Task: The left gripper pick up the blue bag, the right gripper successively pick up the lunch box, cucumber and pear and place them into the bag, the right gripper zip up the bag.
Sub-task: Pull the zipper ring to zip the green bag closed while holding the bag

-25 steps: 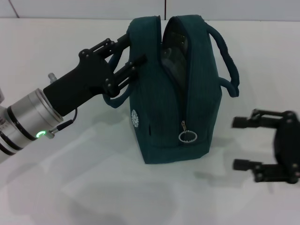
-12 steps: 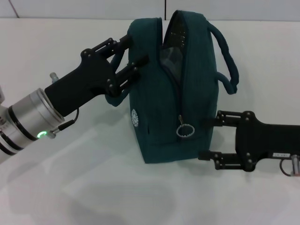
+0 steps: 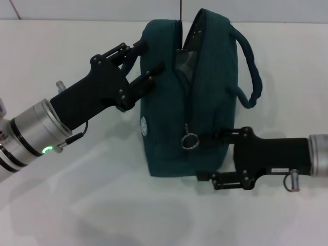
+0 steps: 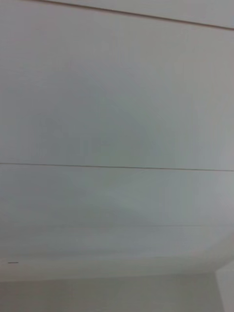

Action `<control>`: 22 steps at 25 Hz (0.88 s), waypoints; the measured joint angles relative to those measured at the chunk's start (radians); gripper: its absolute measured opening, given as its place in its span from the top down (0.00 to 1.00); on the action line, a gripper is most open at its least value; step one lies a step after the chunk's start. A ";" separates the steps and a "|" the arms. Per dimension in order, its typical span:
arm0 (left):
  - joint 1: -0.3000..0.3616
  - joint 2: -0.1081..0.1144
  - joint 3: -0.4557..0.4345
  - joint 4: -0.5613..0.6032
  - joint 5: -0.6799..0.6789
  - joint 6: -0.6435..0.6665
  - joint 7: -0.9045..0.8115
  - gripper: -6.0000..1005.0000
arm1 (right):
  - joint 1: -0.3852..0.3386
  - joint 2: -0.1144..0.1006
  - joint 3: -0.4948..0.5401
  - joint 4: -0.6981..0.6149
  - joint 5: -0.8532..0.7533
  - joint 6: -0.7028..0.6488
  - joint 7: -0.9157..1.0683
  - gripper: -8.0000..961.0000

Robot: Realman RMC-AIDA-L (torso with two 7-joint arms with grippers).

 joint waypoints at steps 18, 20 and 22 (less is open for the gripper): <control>0.006 0.002 0.043 -0.015 0.004 0.064 0.054 0.52 | -0.045 -0.010 -0.020 -0.043 0.115 0.007 -0.013 0.26; 0.014 0.001 0.069 -0.015 0.003 0.092 0.103 0.52 | -0.047 -0.011 -0.013 -0.044 0.116 0.017 -0.014 0.26; 0.020 -0.001 0.078 -0.016 0.002 0.106 0.135 0.52 | -0.047 -0.011 -0.011 -0.043 0.114 0.029 -0.014 0.26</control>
